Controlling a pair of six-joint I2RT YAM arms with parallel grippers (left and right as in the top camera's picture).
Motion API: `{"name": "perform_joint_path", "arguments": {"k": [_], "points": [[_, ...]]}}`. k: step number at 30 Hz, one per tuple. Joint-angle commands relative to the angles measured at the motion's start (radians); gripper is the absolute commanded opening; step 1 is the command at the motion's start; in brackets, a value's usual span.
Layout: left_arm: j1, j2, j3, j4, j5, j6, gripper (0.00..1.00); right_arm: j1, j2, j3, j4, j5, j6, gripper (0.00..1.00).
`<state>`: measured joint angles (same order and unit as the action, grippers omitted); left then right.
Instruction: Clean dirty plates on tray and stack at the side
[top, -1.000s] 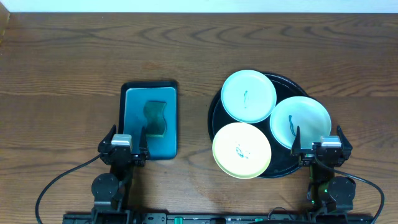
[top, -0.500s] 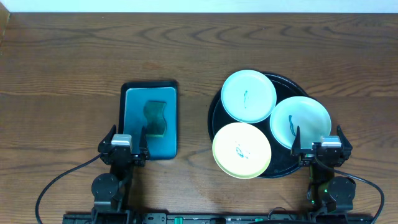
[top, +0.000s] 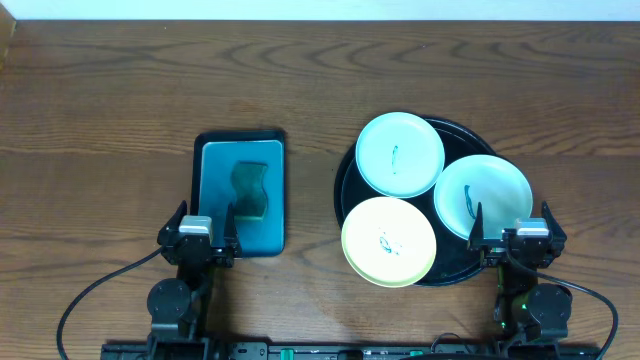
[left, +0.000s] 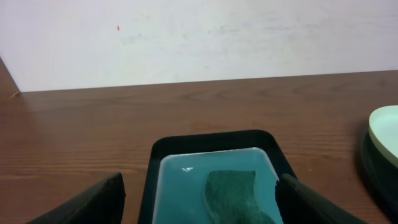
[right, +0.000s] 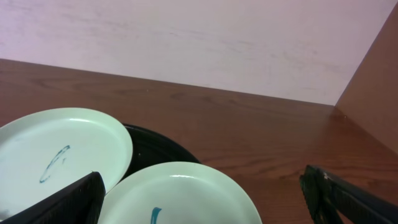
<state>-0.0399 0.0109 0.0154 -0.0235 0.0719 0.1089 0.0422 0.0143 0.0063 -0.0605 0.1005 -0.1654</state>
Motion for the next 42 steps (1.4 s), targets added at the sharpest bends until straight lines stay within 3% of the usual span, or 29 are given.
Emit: {"name": "perform_joint_path", "arguments": {"k": [1,22,28,36,42], "points": [[0.005,-0.007,-0.011,-0.04,0.011,0.003,0.78,-0.011,-0.006,-0.001,-0.004,-0.003,0.011,0.99],[0.005,-0.007,-0.011,-0.032,-0.003,0.006,0.78,-0.011,-0.006,-0.001,-0.004,-0.004,0.011,0.99],[0.004,-0.006,-0.004,-0.033,0.024,-0.145,0.78,-0.011,-0.006,-0.001,-0.004,-0.004,0.011,0.99],[0.004,0.057,0.113,-0.141,0.022,-0.146,0.78,-0.011,-0.006,-0.001,-0.004,-0.004,0.011,0.99],[0.004,0.222,0.268,-0.253,0.022,-0.148,0.78,-0.011,-0.006,-0.001,0.004,-0.004,0.039,0.99]]}}
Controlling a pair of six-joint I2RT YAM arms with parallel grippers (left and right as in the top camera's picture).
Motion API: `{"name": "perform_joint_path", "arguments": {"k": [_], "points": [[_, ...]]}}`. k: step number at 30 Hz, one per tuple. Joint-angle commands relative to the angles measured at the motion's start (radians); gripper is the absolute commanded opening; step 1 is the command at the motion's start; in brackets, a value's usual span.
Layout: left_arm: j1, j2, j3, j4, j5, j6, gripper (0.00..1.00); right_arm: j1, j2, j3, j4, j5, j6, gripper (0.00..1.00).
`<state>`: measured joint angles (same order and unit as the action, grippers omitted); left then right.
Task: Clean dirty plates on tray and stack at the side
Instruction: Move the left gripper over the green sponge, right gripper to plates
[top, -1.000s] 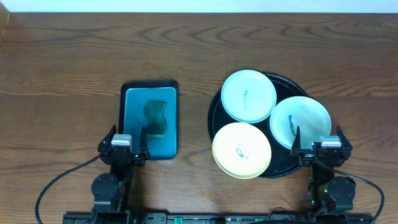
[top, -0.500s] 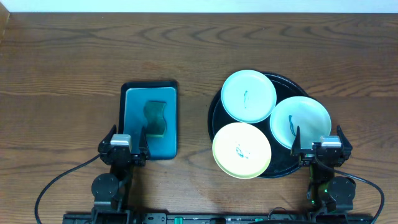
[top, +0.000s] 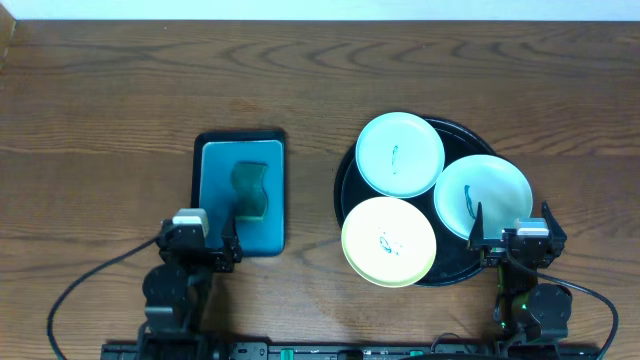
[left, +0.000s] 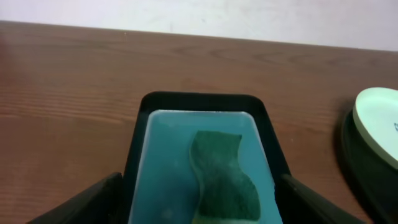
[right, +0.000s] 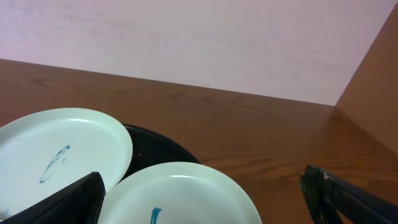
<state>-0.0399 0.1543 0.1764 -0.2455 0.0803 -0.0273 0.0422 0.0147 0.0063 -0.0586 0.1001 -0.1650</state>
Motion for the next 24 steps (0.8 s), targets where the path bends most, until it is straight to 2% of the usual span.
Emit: {"name": "perform_joint_path", "arguments": {"k": [1,4,12,19,24], "points": [[0.004,0.108,0.134,-0.049,0.014,-0.012,0.78,-0.011,-0.006,-0.001,0.002,-0.004,0.061,0.99],[0.004,0.25,0.256,-0.138,0.014,-0.012,0.78,-0.011,-0.003,-0.001,-0.006,-0.017,0.181,0.99],[0.004,0.489,0.489,-0.369,0.014,-0.012,0.78,-0.011,0.026,0.062,-0.106,-0.073,0.281,0.99],[0.004,0.602,0.53,-0.492,0.041,-0.013,0.78,-0.011,0.196,0.272,-0.323,-0.168,0.329,0.99],[0.004,0.622,0.53,-0.505,0.117,-0.016,0.78,-0.011,0.383,0.438,-0.48,-0.24,0.329,0.99]]}}
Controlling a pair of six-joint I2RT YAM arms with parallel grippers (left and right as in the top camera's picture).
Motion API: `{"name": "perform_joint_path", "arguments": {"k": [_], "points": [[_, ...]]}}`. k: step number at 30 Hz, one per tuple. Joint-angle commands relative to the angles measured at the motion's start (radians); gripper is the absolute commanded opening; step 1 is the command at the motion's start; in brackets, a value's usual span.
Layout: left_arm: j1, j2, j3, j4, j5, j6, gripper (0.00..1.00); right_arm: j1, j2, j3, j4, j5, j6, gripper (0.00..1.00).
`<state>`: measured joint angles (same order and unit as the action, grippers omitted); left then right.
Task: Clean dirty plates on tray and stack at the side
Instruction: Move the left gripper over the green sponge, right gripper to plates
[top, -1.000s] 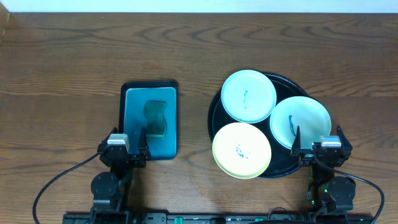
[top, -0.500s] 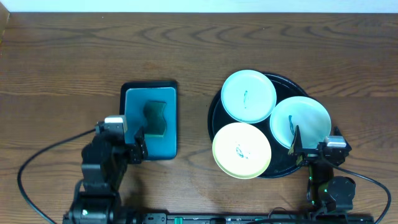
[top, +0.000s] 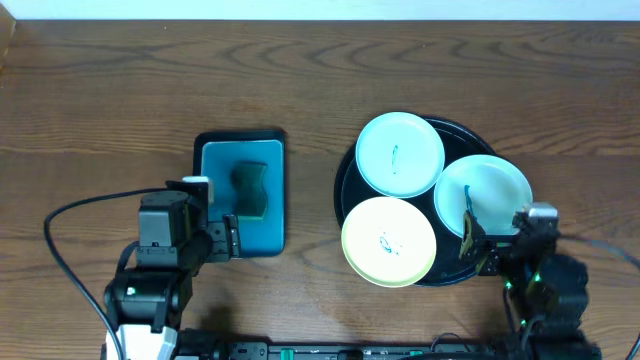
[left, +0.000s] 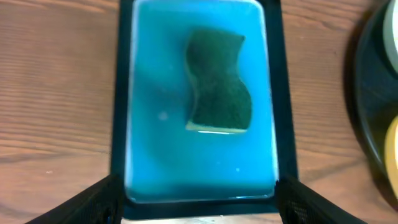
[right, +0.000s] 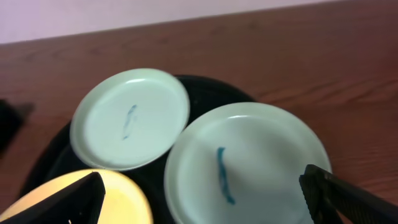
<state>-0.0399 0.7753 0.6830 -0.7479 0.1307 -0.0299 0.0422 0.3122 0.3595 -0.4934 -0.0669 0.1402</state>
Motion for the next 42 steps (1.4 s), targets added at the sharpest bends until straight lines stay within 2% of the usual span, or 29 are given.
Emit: {"name": "perform_joint_path", "arguments": {"k": [1,7,10,16,27,29,40,42], "points": [[0.004,0.0,0.024,-0.003,0.072,-0.014,0.78,-0.011,0.126,0.119,-0.079,-0.084,0.024,0.99],[0.004,-0.001,0.023,-0.008,0.072,-0.05,0.78,-0.011,0.368,0.305,-0.253,-0.151,0.024,0.99],[0.004,-0.001,0.023,-0.008,0.072,-0.087,0.78,-0.011,0.442,0.34,-0.273,-0.152,0.024,0.99],[0.004,-0.001,0.023,-0.007,0.071,-0.088,0.78,-0.011,0.505,0.341,-0.247,-0.257,0.027,0.99],[0.004,-0.001,0.023,0.044,0.072,-0.135,0.78,0.021,0.587,0.338,-0.276,-0.301,0.024,0.99],[0.004,-0.001,0.023,0.05,0.072,-0.151,0.78,0.037,0.615,0.338,-0.293,-0.301,0.023,0.97],[0.004,0.001,0.023,0.053,0.072,-0.152,0.78,0.087,0.795,0.338,-0.284,-0.296,0.024,0.6],[0.004,0.003,0.023,0.055,0.071,-0.152,0.78,0.087,0.832,0.338,-0.276,-0.295,0.031,0.57]]}}
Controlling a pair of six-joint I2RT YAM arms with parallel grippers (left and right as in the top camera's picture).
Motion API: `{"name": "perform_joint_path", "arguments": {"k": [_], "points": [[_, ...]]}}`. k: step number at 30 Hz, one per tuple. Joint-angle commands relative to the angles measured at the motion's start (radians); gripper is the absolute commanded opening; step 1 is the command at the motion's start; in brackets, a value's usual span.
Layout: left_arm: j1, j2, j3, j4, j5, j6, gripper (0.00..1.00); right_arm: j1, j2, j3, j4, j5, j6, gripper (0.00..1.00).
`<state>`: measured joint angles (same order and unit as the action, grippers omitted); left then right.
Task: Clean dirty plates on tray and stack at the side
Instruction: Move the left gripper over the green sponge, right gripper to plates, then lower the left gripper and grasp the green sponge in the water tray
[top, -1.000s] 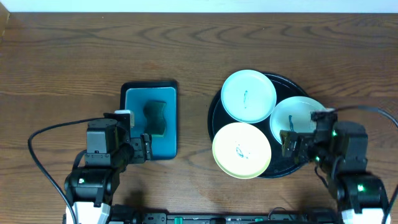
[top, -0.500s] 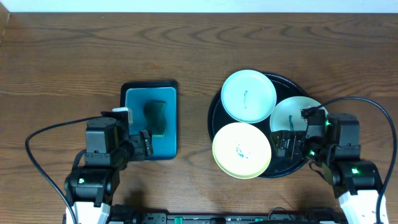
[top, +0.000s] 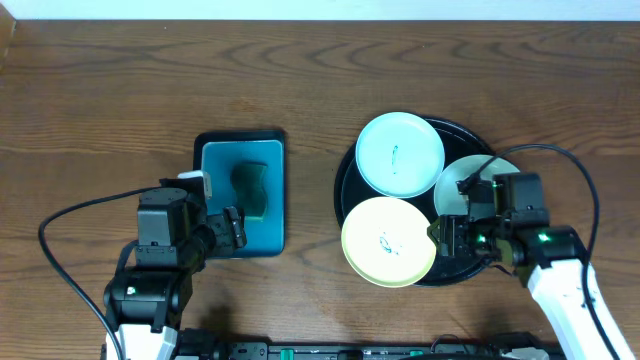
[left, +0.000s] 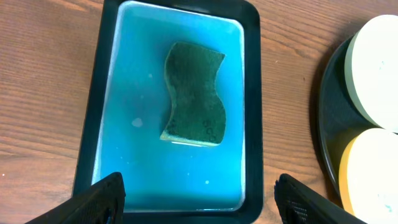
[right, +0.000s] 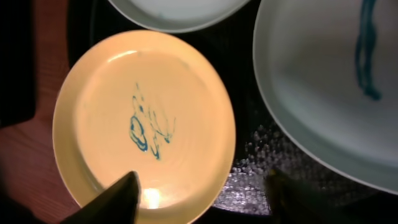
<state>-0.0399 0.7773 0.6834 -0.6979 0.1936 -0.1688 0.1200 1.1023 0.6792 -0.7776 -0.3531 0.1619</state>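
Three marked plates lie on the round black tray (top: 345, 185): a pale green one (top: 400, 153) at the back, a pale one (top: 478, 172) on the right, half hidden under my right arm, and a yellow one (top: 388, 241) in front with blue scribbles (right: 146, 121). A dark green sponge (left: 194, 93) lies in blue water in the black basin (left: 252, 124). My left gripper (left: 199, 205) hangs open above the basin's near end, with the sponge ahead of it. My right gripper (right: 199, 199) hangs open above the yellow plate's right edge, holding nothing.
All of it stands on a brown wooden table (top: 100, 100). The basin (top: 198, 190) sits left of the round tray. Cables loop from the left arm (top: 60, 225) and the right arm (top: 585, 190). A white wall runs along the far edge.
My right gripper has moved left and forward from the tray's near right edge to above the yellow plate, looking straight down. The left gripper has shifted only slightly over the basin.
Both arms first rested at the table's front edge, their cameras looking level across it. The left camera then tilted down on the basin and stood above it looking down, while the right arm began to rise. Now both open grippers hang over their trays; nothing has been picked up.
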Motion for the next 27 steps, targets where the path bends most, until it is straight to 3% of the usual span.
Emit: {"name": "perform_joint_path", "arguments": {"k": [1,8,12,23,27], "points": [[0.004,0.005,0.023,0.009,0.008,-0.013,0.78,0.01,0.064,0.018,0.011,-0.001,0.019,0.57],[0.004,0.054,0.023,0.06,0.008,-0.013,0.77,0.026,0.196,0.018,0.043,0.005,0.036,0.53],[0.004,0.117,0.023,0.13,0.008,-0.013,0.77,0.051,0.26,0.018,0.084,0.011,0.049,0.38],[0.004,0.29,0.023,0.301,0.008,-0.009,0.76,0.052,0.367,0.018,0.134,0.035,0.081,0.32],[-0.004,0.36,0.023,0.316,0.008,-0.009,0.74,0.052,0.395,0.018,0.146,0.035,0.081,0.26]]}}
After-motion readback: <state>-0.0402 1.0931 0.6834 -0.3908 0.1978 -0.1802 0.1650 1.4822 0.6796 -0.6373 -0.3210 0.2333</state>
